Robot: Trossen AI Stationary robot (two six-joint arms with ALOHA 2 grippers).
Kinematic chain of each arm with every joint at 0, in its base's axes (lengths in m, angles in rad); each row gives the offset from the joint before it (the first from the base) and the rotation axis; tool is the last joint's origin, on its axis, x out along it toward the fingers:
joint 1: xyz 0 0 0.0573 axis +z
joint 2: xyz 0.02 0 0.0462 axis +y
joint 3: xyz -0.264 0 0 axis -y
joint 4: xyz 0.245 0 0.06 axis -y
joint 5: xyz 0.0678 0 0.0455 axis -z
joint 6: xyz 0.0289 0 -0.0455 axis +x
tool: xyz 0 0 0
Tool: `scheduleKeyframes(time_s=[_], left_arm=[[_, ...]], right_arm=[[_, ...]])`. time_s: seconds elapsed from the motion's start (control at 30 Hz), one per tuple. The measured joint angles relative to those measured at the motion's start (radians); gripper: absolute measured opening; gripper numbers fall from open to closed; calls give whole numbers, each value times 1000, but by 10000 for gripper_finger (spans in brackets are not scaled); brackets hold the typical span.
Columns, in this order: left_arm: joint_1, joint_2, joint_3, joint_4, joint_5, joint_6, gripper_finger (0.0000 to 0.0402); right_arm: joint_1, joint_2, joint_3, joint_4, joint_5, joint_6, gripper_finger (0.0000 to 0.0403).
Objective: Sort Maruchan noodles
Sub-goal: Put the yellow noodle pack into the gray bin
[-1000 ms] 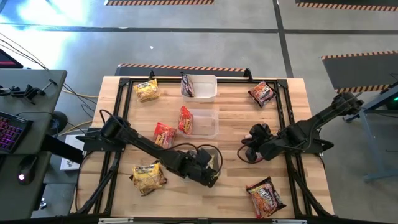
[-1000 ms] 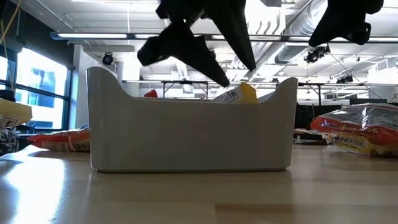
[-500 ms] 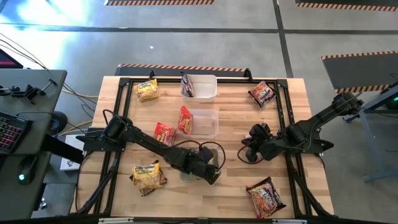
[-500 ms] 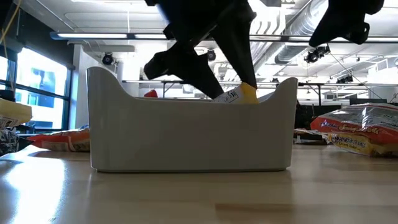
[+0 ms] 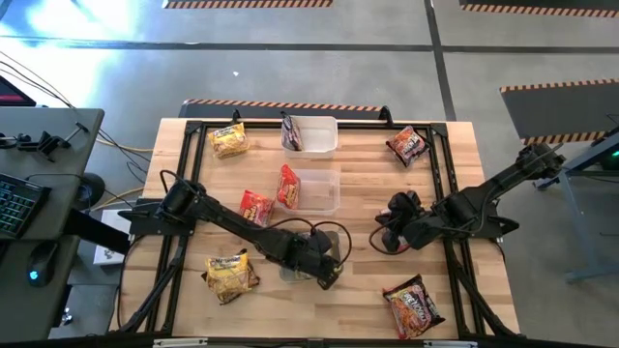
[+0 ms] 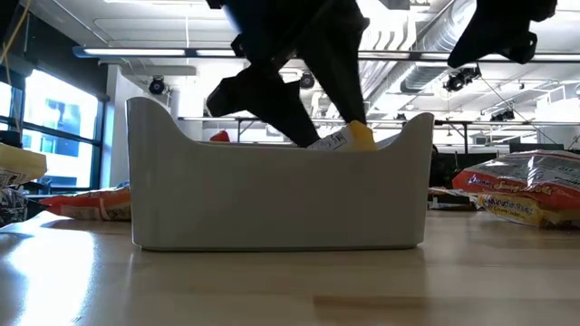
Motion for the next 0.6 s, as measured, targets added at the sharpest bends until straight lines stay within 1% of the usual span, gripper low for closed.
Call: scheduleKeyframes(time_s=[0.2,0.3,0.4,0.53,0.6], left_arm=[[7,7,0,-26,42,26,183],[10,7,0,-42,43,26,164],[13,7,0,-61,51,29,121],[14,7,0,-69,95,80,30],[14,5,0,-70,108,87,9]], right_arm=[[-2,0,0,0,11,0,0],[-2,0,0,0,11,2,0],[-2,0,0,0,14,5,0],[-2,0,0,2,30,7,0],[-2,0,0,4,30,7,0]])
